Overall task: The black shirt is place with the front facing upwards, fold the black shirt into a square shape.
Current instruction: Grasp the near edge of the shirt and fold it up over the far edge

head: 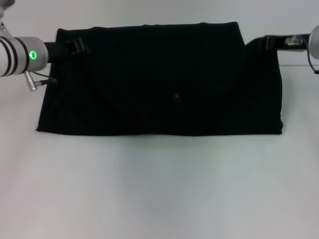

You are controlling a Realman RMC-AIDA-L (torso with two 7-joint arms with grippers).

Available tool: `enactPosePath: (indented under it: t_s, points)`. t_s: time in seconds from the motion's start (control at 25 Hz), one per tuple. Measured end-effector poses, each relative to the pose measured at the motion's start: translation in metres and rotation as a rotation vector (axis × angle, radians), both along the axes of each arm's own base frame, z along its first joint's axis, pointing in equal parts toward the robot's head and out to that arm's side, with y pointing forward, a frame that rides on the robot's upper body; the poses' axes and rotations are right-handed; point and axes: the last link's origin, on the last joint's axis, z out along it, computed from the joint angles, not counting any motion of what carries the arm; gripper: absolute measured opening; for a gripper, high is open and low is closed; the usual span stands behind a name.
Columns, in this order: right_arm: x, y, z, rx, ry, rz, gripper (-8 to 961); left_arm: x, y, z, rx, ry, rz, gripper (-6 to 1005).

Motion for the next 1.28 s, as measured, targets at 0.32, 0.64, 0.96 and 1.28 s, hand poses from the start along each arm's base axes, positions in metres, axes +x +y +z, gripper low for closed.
enactPosePath:
  t_s: [0.32,0.64,0.96,1.28]
  points:
    - [-0.017,0.012,0.006,0.043,-0.014,0.033,71,0.002,0.006,0.013,0.067,0.002,0.005,33]
    - [-0.027,0.016,-0.018,0.04,-0.106,0.068,102,0.008,0.006,0.002,0.068,0.02,-0.007,32]
    - [-0.035,0.015,-0.04,0.022,-0.179,0.102,137,0.007,-0.002,-0.016,0.011,0.064,-0.025,33]
    - [-0.024,0.009,-0.018,-0.007,-0.069,0.056,172,-0.003,-0.01,-0.003,-0.02,-0.044,0.017,225]
